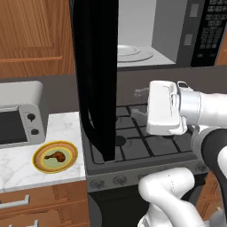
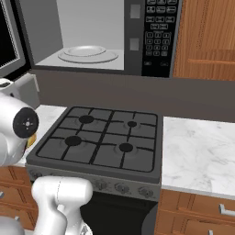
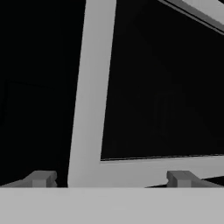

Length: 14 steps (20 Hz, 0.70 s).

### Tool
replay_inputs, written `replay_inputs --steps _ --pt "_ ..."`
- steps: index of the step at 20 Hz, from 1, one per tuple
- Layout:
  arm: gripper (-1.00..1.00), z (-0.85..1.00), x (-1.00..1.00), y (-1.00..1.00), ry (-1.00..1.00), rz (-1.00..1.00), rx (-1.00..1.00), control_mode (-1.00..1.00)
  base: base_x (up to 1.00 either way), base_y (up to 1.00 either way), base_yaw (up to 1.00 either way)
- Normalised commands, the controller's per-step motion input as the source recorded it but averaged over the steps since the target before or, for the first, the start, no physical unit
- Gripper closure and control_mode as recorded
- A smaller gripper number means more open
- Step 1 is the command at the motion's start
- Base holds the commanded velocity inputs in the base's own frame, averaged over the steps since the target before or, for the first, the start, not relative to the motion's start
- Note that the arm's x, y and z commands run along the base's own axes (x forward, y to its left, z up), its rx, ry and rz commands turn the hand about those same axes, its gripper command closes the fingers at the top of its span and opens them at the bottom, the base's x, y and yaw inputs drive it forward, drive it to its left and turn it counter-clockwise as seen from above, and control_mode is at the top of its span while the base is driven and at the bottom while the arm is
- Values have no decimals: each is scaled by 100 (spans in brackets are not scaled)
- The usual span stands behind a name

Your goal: Pick the chicken drumstick from the counter and place it in the microwave. Then turn on the microwave.

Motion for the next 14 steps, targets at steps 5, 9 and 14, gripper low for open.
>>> replay_inputs --steps 5,9,14 --pt "-100 0 0 -24 2 0 6 -100 0 0 0" --pt "-100 0 3 -22 2 0 7 -100 0 0 0" --pt "-100 0 5 -19 2 0 6 -100 0 0 0"
